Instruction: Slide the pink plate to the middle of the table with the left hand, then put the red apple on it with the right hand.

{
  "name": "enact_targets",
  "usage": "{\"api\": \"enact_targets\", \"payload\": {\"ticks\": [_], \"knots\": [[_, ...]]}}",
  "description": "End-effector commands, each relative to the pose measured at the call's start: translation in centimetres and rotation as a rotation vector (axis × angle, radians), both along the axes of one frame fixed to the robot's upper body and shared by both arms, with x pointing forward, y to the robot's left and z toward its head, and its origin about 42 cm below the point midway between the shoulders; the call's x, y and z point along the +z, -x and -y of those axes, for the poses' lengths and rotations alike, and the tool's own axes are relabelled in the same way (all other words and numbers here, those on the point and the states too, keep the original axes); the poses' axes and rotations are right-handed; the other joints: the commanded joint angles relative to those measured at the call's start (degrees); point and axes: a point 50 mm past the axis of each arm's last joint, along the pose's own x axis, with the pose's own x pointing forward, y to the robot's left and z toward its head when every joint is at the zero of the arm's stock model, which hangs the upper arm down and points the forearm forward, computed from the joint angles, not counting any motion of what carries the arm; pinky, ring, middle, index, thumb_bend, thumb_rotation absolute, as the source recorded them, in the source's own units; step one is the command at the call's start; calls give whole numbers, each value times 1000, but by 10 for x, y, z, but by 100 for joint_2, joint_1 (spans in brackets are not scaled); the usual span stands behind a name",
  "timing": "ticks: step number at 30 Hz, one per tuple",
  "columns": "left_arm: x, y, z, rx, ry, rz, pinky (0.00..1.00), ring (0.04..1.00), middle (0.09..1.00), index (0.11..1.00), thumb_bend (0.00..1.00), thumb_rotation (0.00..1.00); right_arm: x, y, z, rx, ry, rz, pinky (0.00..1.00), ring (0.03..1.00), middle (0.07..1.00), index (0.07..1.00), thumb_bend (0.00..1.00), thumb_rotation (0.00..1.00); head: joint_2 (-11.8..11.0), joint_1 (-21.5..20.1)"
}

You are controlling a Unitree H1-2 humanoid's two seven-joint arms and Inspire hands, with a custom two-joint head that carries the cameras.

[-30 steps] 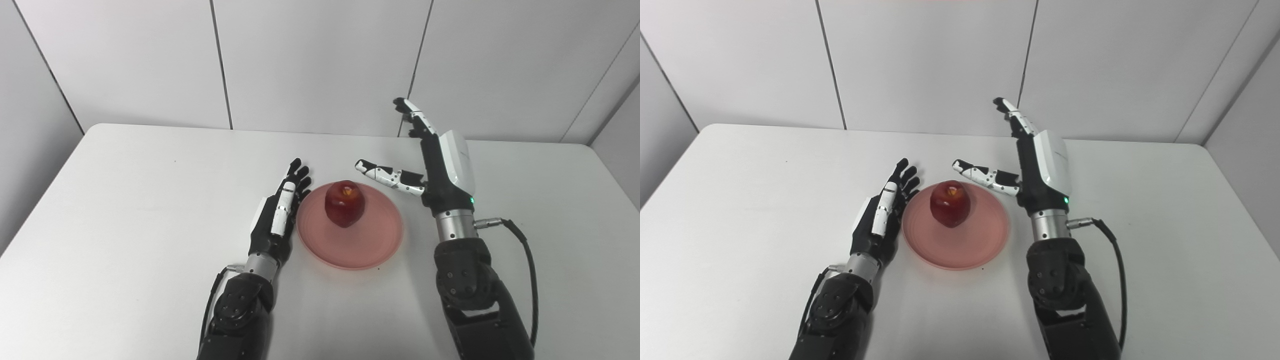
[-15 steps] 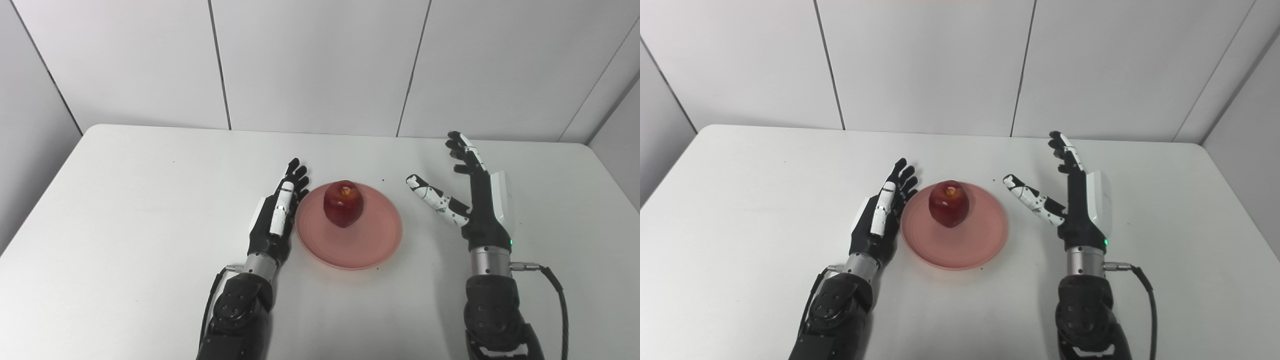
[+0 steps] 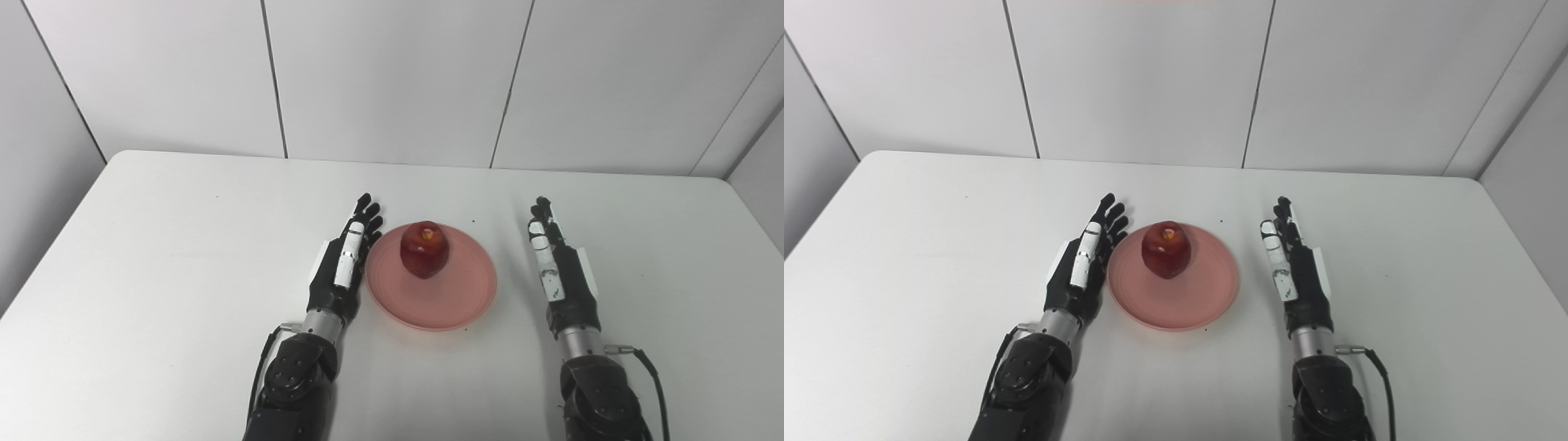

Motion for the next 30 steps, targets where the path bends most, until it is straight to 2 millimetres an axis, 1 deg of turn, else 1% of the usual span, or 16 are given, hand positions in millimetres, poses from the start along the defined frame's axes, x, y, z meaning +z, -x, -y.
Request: {"api": "enact_targets", "payload": {"ticks": [1, 2, 4, 5, 11, 20, 24, 30], "knots": [[-17, 9, -6, 15, -15, -58, 974, 972, 979, 964, 397, 1000, 12, -6, -2, 20, -5, 67, 999, 984, 980, 979, 430, 1000, -2, 6], [-17, 9, -6, 16, -13, -58, 975, 973, 980, 964, 394, 1000, 10, -6, -2, 25, -9, 64, 999, 983, 977, 975, 380, 1000, -2, 9], [-16, 10, -7, 17, -11, -56, 975, 973, 980, 964, 392, 1000, 7, -6, -3, 31, -22, 61, 998, 983, 975, 972, 358, 1000, -2, 18], [-16, 10, -7, 18, -11, -56, 977, 973, 979, 964, 388, 1000, 6, -6, -4, 32, -29, 60, 995, 981, 972, 970, 320, 1000, -2, 18], [-16, 11, -8, 24, -5, -57, 980, 975, 980, 965, 388, 1000, -4, -7, -7, 43, -84, 46, 1000, 990, 983, 976, 241, 1000, 5, 49], [-17, 11, -9, 24, -7, -61, 983, 977, 983, 969, 393, 1000, -4, -6, -6, 48, -93, 46, 1000, 989, 981, 979, 239, 1000, 28, 70], [-16, 13, -10, 28, -2, -60, 979, 976, 980, 967, 385, 1000, -3, -5, -7, 56, -86, 48, 1000, 994, 987, 980, 221, 1000, 47, 83], [-17, 13, -13, 24, -4, -60, 992, 979, 986, 972, 391, 1000, -1, -4, -6, 61, -71, 62, 1000, 997, 988, 987, 257, 1000, 41, 94]]}}
